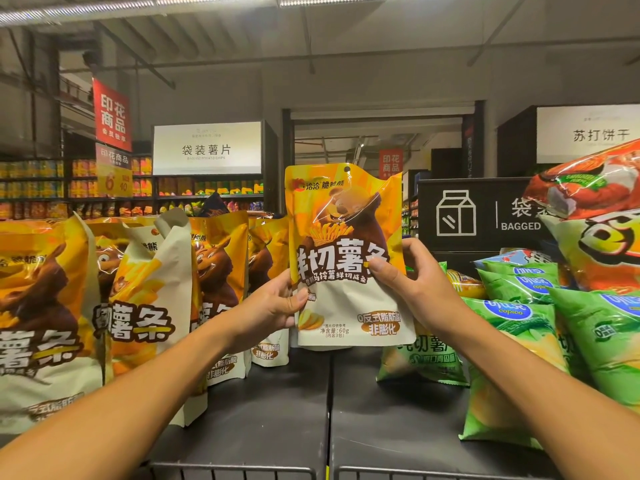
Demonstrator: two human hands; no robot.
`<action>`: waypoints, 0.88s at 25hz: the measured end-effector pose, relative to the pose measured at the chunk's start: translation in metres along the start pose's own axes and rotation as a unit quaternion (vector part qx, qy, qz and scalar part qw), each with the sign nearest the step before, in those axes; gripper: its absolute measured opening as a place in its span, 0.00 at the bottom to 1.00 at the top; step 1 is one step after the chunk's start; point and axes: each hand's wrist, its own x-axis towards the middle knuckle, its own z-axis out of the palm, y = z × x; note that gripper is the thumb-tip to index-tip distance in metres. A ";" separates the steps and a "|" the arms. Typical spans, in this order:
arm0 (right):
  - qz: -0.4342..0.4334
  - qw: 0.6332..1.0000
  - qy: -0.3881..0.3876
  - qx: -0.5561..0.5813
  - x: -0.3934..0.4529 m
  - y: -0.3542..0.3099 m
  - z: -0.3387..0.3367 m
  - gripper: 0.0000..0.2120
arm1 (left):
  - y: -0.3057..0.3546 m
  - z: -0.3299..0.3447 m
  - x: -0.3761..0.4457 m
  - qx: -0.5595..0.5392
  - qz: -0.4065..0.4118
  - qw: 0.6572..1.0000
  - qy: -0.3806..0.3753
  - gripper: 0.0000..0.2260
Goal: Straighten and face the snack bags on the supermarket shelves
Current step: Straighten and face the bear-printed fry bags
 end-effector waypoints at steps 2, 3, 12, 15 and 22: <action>0.001 1.000 0.001 0.004 -0.001 -0.001 0.000 0.24 | 0.000 0.000 0.000 0.000 0.003 1.000 -0.007 0.21; 0.002 1.000 0.001 0.006 -0.001 -0.001 0.000 0.23 | -0.001 0.000 0.000 0.001 0.003 1.000 -0.011 0.21; 0.017 1.000 -0.007 0.000 -0.003 -0.005 0.001 0.23 | 0.003 0.001 -0.002 0.057 0.007 0.998 0.018 0.33; 0.026 1.000 -0.008 -0.005 -0.002 -0.006 0.001 0.24 | 0.006 0.002 -0.003 0.083 0.033 0.996 0.023 0.44; 0.045 0.998 -0.035 -0.007 0.001 -0.006 0.003 0.20 | 0.008 0.001 -0.003 0.059 0.014 0.998 0.017 0.48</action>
